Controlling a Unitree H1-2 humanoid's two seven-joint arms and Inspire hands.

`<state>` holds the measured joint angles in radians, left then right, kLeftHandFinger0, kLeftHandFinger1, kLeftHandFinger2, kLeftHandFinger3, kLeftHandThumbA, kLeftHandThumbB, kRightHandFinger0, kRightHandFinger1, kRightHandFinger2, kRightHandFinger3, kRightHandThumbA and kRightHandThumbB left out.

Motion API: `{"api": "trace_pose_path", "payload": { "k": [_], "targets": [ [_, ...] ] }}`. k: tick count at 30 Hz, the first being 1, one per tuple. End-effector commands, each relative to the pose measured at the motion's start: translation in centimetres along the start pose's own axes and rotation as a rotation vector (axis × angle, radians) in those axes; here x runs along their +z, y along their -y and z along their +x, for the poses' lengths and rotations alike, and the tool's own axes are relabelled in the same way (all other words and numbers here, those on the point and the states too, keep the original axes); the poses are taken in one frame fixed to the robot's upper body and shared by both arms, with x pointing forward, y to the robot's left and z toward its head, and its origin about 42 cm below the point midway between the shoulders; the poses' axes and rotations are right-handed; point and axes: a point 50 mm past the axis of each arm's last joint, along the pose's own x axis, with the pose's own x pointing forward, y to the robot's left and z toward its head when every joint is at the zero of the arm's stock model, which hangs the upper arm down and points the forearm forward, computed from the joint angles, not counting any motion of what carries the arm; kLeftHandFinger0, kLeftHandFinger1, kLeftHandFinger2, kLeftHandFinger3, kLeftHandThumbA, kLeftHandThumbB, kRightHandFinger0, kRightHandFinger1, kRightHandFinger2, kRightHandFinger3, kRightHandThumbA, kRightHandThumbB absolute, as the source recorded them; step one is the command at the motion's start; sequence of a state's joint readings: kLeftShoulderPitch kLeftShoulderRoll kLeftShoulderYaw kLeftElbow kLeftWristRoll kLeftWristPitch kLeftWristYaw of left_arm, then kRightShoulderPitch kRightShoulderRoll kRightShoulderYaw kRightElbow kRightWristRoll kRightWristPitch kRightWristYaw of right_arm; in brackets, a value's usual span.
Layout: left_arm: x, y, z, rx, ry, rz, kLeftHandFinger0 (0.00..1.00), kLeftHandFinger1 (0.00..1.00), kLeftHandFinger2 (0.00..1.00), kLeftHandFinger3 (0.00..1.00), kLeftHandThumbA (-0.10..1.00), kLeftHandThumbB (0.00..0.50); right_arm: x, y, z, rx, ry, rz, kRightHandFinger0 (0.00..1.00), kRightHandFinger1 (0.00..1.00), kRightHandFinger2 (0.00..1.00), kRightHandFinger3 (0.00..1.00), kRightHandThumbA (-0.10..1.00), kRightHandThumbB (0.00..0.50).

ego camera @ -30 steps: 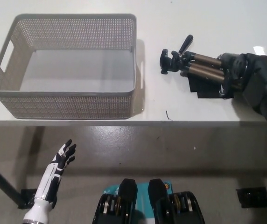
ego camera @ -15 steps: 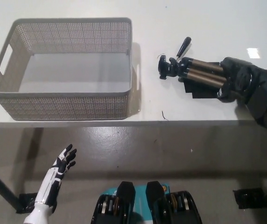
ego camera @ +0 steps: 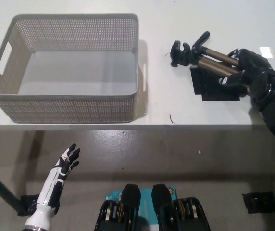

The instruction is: The robot uses its right hand to pick the tripod on the desk and places it into a rectangular container on the left.

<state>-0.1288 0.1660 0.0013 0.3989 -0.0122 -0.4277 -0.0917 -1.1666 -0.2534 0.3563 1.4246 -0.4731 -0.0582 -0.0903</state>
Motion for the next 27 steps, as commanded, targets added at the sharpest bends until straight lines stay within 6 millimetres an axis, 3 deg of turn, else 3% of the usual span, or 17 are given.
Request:
{"api": "trace_pose_path", "payload": {
  "k": [1, 4, 5, 8, 10, 12, 17, 19, 20, 22, 27],
  "targets": [
    [1.1, -0.4, 0.6, -0.016, 0.07, 0.038, 0.99, 1.0, 1.0, 1.0, 1.0, 0.5, 2.3, 5.3, 0.5, -0.133, 0.114, 0.098, 0.09, 0.62, 0.93, 0.84, -0.1, 0.135],
    [0.6, -0.4, -0.5, -0.014, 0.053, 0.027, 0.96, 1.0, 1.0, 1.0, 1.0, 0.5, 3.0, 6.2, 0.5, -0.15, 0.156, 0.109, 0.07, 0.61, 1.0, 0.96, -0.1, 0.134],
    [0.6, -0.4, -0.5, -0.016, 0.051, 0.023, 0.96, 1.0, 1.0, 1.0, 1.0, 0.5, 3.5, 7.1, 0.5, -0.176, 0.199, 0.104, 0.02, 0.56, 0.96, 0.93, -0.1, 0.14],
    [0.4, -0.6, -0.8, -0.012, 0.043, 0.02, 0.97, 1.0, 1.0, 1.0, 1.0, 0.5, 4.7, 8.4, 0.5, -0.204, 0.246, 0.102, 0.0, 0.53, 0.95, 0.92, -0.1, 0.131],
    [0.3, -0.5, -0.6, -0.013, 0.041, 0.02, 0.97, 1.0, 1.0, 1.0, 1.0, 0.5, 6.0, 10.0, 0.5, -0.232, 0.264, 0.089, 0.0, 0.58, 0.94, 0.96, -0.1, 0.102],
    [0.3, -0.4, -0.6, -0.013, 0.04, 0.014, 0.97, 1.0, 1.0, 1.0, 1.0, 0.5, 7.3, 11.4, 0.4, -0.261, 0.296, 0.084, 0.07, 0.61, 0.93, 0.94, -0.1, 0.143],
    [0.1, -0.3, -0.7, -0.008, 0.034, 0.013, 0.96, 1.0, 1.0, 1.0, 1.0, 0.5, 11.1, 14.9, -0.2, -0.328, 0.408, 0.052, 0.0, 0.52, 0.84, 0.94, -0.1, 0.159],
    [0.1, -0.3, -0.6, -0.003, 0.034, 0.014, 0.96, 1.0, 1.0, 1.0, 1.0, 0.5, 12.6, 16.3, -0.5, -0.35, 0.419, 0.035, 0.0, 0.54, 0.91, 0.98, -0.1, 0.157],
    [0.1, -0.3, -0.6, -0.003, 0.035, 0.015, 0.96, 1.0, 1.0, 1.0, 1.0, 0.5, 13.1, 16.9, -0.7, -0.356, 0.438, 0.04, 0.0, 0.51, 0.9, 0.9, -0.1, 0.144],
    [0.2, -0.3, -0.6, -0.002, 0.037, 0.015, 0.94, 1.0, 1.0, 1.0, 1.0, 0.5, 14.0, 17.8, -1.0, -0.373, 0.467, 0.036, 0.0, 0.47, 0.88, 0.89, -0.1, 0.156],
    [0.0, -0.2, -1.4, -0.001, 0.027, 0.013, 0.97, 1.0, 1.0, 1.0, 1.0, 0.5, 16.2, 19.2, -1.6, -0.398, 0.48, 0.048, 0.05, 0.61, 0.95, 1.0, -0.1, 0.144]
  ]
}}
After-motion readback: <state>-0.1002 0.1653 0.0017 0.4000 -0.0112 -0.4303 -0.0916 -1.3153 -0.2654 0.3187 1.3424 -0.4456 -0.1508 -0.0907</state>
